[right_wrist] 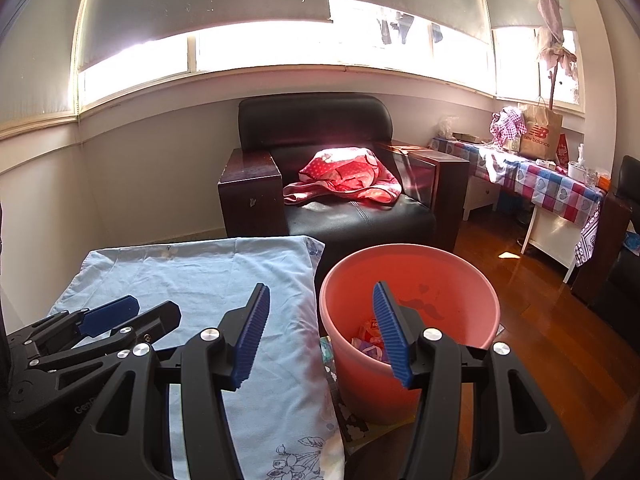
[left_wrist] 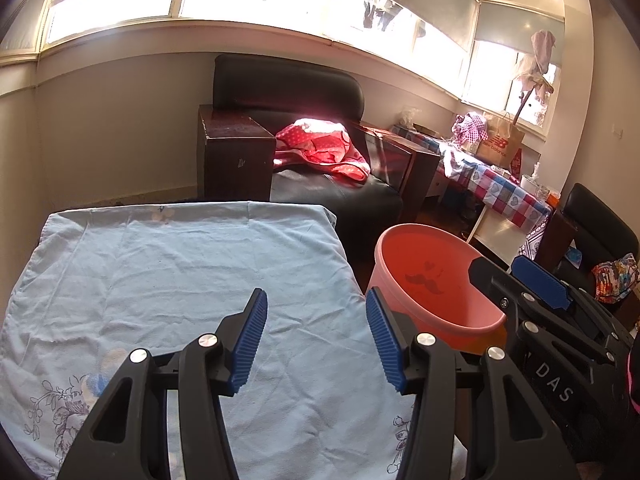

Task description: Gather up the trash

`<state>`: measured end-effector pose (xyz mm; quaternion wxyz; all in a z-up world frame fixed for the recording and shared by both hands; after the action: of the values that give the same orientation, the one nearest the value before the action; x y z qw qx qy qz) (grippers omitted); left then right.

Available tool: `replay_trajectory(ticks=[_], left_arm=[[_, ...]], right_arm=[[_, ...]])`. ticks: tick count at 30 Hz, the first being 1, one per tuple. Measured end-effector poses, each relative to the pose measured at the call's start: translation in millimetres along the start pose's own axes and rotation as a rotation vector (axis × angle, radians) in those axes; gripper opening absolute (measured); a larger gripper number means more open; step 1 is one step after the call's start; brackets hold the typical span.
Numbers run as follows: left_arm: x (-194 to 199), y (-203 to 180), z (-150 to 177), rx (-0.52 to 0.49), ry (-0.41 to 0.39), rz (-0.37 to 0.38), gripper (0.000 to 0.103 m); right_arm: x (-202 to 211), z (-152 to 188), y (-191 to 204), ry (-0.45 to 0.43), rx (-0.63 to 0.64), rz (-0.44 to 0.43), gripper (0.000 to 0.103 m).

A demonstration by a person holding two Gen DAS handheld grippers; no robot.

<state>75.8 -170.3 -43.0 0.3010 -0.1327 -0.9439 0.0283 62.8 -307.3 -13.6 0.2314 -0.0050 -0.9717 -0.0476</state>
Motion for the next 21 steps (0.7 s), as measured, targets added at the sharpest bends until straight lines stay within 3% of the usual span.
replay_trajectory(ticks=[21], left_arm=[[-32, 38, -15, 0.05, 0.06, -0.027, 0.049]], right_arm=[[-42, -6, 28, 0.069, 0.037, -0.036, 0.054]])
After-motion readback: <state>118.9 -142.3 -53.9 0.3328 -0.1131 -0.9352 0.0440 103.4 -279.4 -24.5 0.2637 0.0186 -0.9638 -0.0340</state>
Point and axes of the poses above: each gripper's, at about its wrist camera, not at the fingertips, and x roughly against the way its jaws point, y to its left, z to its underside, the point moved 10 cm from there along -x, roughly the way its jaws point, and after that the axes turned 4 degrees about -z, right-handed, at the moved point
